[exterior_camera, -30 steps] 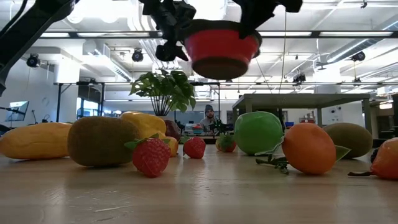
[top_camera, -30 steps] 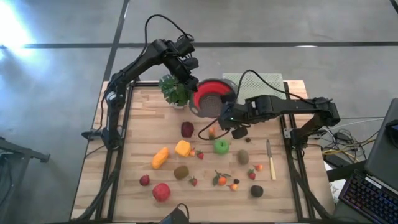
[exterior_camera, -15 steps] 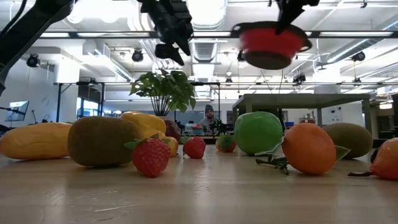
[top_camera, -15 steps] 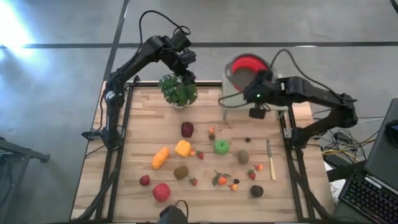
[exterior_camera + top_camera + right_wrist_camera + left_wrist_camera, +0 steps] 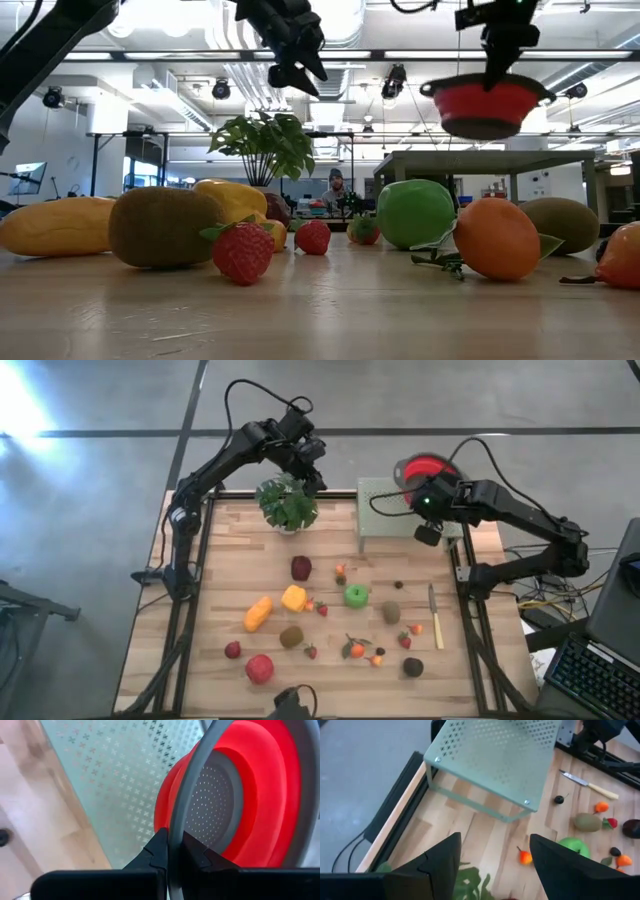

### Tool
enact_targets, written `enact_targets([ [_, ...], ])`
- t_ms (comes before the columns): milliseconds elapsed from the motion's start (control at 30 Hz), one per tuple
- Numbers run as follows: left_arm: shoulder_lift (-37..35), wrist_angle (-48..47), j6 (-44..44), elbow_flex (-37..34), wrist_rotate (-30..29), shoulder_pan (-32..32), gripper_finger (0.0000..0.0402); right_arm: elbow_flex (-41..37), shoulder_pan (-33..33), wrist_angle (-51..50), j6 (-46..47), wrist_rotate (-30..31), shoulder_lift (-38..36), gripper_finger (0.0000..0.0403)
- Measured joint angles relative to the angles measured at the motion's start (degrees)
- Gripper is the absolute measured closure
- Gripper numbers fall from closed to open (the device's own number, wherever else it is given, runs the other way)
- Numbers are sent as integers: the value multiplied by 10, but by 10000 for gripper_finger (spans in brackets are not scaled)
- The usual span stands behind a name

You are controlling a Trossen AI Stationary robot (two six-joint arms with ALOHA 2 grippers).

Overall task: Pick & Place Fruit
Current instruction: Put the red strainer bowl on the shelf, then put the red cherry into the red strainer bowl on the shelf

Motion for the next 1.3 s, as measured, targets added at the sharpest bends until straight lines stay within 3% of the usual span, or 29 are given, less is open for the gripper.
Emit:
enact_targets([
  [400, 0, 65, 18, -10, -1, -28, 161, -74, -48, 13, -3, -20, -36, 390],
  [867, -1, 109, 21, -18, -7, -31, 161, -90, -60, 34, -26, -28, -9, 389],
  [1100, -1, 109, 21, -18, -7, -30, 161, -81, -60, 34, -17, -38, -11, 331],
  [1300, -1, 109, 22, -18, -7, -29, 161, -51, -58, 27, -22, -87, -17, 277],
])
